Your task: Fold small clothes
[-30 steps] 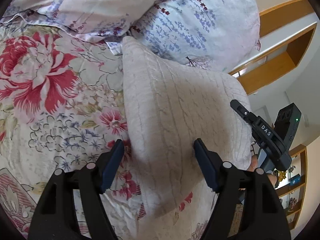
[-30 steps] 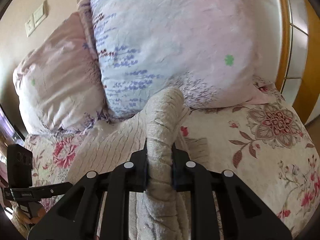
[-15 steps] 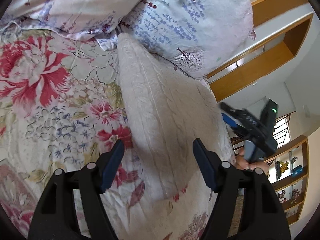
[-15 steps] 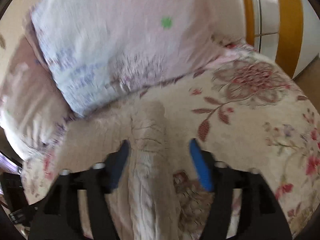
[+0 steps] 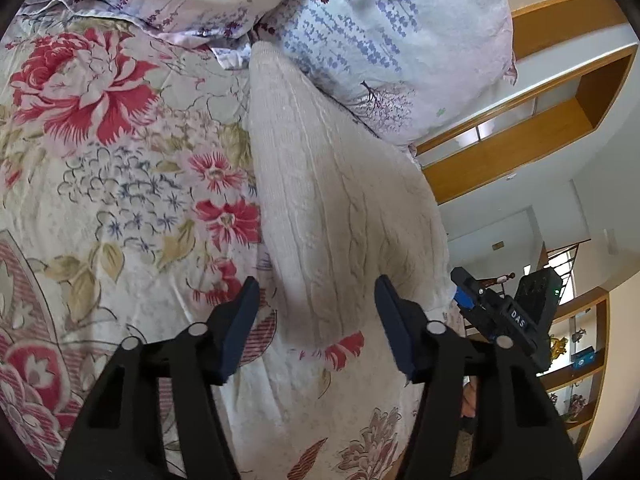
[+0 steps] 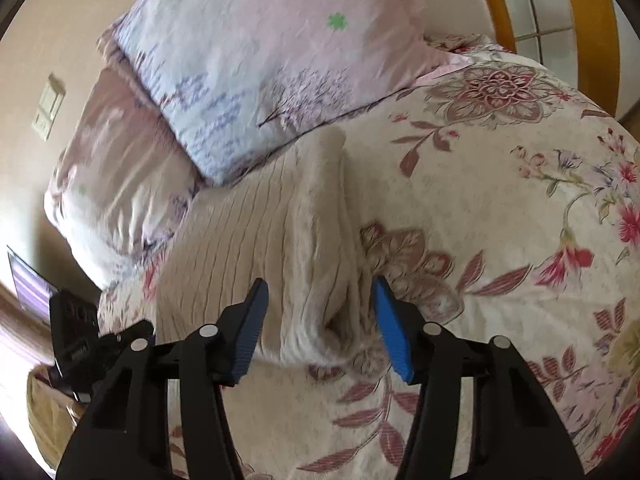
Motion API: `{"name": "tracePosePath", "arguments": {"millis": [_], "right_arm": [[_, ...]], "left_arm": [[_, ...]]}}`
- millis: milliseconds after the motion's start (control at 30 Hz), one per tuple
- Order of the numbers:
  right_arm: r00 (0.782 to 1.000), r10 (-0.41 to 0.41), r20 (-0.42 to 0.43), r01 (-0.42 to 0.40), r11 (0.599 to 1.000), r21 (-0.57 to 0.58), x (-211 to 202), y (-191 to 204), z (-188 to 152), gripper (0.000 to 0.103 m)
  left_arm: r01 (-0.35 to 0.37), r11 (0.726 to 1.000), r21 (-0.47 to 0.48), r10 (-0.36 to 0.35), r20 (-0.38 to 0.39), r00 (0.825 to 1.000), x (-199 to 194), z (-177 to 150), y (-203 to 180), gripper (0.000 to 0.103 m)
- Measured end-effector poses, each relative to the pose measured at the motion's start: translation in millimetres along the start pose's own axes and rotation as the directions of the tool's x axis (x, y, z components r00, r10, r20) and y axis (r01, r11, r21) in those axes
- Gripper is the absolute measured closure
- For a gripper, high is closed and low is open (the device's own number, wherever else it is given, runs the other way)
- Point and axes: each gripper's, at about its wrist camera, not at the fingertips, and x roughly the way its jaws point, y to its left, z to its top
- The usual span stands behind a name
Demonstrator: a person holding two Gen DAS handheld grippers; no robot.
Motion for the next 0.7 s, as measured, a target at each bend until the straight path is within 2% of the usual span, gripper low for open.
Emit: {"name": "tracePosePath", "arguments": {"millis": [67, 100, 133, 200, 300, 367, 467, 500, 633, 667, 700], "right_arm": [[1.0, -0.008, -0.007, 0.007, 1.0, -0.028, 3.2, 3.4, -4.0, 0.064], [1.0, -0.026, -0.014, 0.025, 0.999, -0.044, 5.9, 5.1, -5.3, 0.078], [0.999, -0.048, -0.012, 0.047, 0.997, -0.061, 6.9, 7.2, -5.8, 0.09], [0.998, -0.044, 0.043, 0.047, 0.997, -0.058, -3.6, 9.0, -3.4, 0.092], [0.987, -0.04, 0.154, 0.048, 0.998, -0.043, -30.2, 7.9, 4.5, 0.093], [0.989, -0.084, 0.125, 0.089, 0.995, -0.039, -23.6, 0.5, 5.2, 0.093], [0.986, -0.167, 0.01, 0.167, 0.986, 0.006, 5.4, -19.4, -4.4, 0.093], [0.987, -0.159, -0.022, 0.16, 0.986, 0.041, 14.3, -28.4, -9.0, 0.093], [0.996, -0.081, -0.026, 0.083, 0.992, 0.09, 8.4, -32.6, -3.4, 0.091], [0.998, -0.054, -0.021, 0.056, 0.993, 0.103, 3.7, -32.2, 1.3, 0.087], [0.999, -0.04, -0.014, 0.041, 0.993, 0.109, 0.0, -32.3, 5.3, 0.076]], "left_arm": [[-0.005, 1.0, -0.003, 0.005, -0.01, 1.0, 4.2, -3.0, -0.7, 0.059], [-0.006, 1.0, -0.003, 0.006, -0.018, 1.0, 6.1, -4.9, -0.9, 0.064], [-0.006, 1.0, -0.001, 0.006, -0.027, 1.0, 9.3, -6.3, -1.5, 0.073], [-0.029, 0.999, 0.036, 0.029, -0.016, 0.999, 9.2, -7.3, -5.5, 0.083], [-0.017, 0.998, 0.055, 0.017, 0.0, 1.0, 2.7, -8.4, -8.2, 0.087], [-0.012, 0.998, 0.067, 0.012, 0.003, 1.0, 0.9, -9.7, -8.8, 0.088], [-0.046, 0.995, 0.089, 0.047, -0.009, 0.999, 6.2, -14.5, -9.7, 0.088], [-0.056, 0.994, 0.092, 0.057, -0.01, 0.998, 8.0, -15.9, -9.7, 0.088], [-0.074, 0.991, 0.111, 0.076, -0.009, 0.997, 6.8, -14.0, -11.2, 0.08], [-0.077, 0.99, 0.117, 0.078, -0.006, 0.997, 4.5, -13.3, -12.4, 0.077], [-0.08, 0.989, 0.123, 0.08, 0.006, 0.997, 1.0, -12.6, -13.2, 0.073]]}}
